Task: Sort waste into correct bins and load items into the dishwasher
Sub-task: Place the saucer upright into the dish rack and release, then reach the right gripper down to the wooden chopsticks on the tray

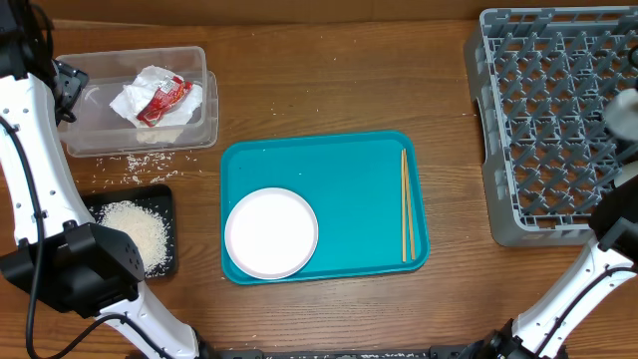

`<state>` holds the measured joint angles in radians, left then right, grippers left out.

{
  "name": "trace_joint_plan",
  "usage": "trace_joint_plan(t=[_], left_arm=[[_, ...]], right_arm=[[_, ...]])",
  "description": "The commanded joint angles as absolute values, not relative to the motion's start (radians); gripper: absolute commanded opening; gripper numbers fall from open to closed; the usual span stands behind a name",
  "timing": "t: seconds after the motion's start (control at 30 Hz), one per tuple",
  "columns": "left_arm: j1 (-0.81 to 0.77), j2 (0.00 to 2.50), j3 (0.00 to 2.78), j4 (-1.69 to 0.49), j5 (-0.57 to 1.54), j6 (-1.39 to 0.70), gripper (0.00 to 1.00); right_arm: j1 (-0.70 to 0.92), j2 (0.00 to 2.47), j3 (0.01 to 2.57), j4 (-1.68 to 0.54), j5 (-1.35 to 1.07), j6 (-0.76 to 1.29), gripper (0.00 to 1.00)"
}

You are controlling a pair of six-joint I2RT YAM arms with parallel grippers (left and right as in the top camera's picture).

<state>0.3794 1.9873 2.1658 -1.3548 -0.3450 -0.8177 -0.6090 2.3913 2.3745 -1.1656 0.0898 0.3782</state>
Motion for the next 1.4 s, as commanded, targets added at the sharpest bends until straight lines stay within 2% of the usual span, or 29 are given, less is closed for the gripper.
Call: trace_joint_plan(t=[0.0, 0.1, 0.27, 0.4, 0.57, 0.63, 0.73, 0.8, 0.83, 1.1, 1.37], left_arm=[[0.371, 1.958, 2.162, -1.354, -0.362, -0.838, 1.00], [0.371, 1.958, 2.162, -1.354, -0.362, -0.838, 1.00], [0.371, 1.958, 2.162, -1.354, -0.361, -0.838, 1.00], [0.371, 1.958, 2.162, -1.354, -0.361, -0.838, 1.00], [0.371, 1.958, 2.162, -1.354, -0.361, -0.838, 1.00], [0.371, 1.958, 2.162, -1.354, -0.362, -0.838, 1.00], [0.371, 1.958, 2.162, -1.355, -0.362, -0.838, 1.00], [0.371, 1.958, 2.162, -1.354, -0.361, -0.838, 1.00], [0.371, 1.958, 2.162, -1.354, -0.361, -0.838, 1.00], [0.371, 1.958, 2.162, -1.354, -0.362, -0.838, 1.00], [0.371, 1.958, 2.162, -1.354, -0.362, -0.838, 1.00]], right_arm=[[-0.617, 2.360, 2.418, -1.219, 0.119, 0.400, 0.21], [-0.617, 2.321, 2.454, -1.277, 0.119, 0.445, 0.13], [-0.617, 2.193, 2.481, -1.319, 0.062, 0.484, 0.14], [-0.616, 2.062, 2.483, -1.332, -0.202, 0.483, 0.18], [-0.595, 1.927, 2.482, -1.493, -0.674, 0.439, 0.24], [-0.556, 1.900, 2.482, -1.581, -0.718, 0.382, 0.24], [-0.455, 1.885, 2.481, -1.694, -0.603, 0.291, 0.31], [-0.351, 1.879, 2.436, -1.694, -0.530, 0.179, 0.55], [-0.302, 1.878, 2.409, -1.694, -0.487, 0.172, 0.59], [0.083, 1.879, 2.013, -1.664, -0.149, 0.244, 0.59], [0.271, 1.879, 1.617, -1.471, -0.054, 0.363, 0.56]])
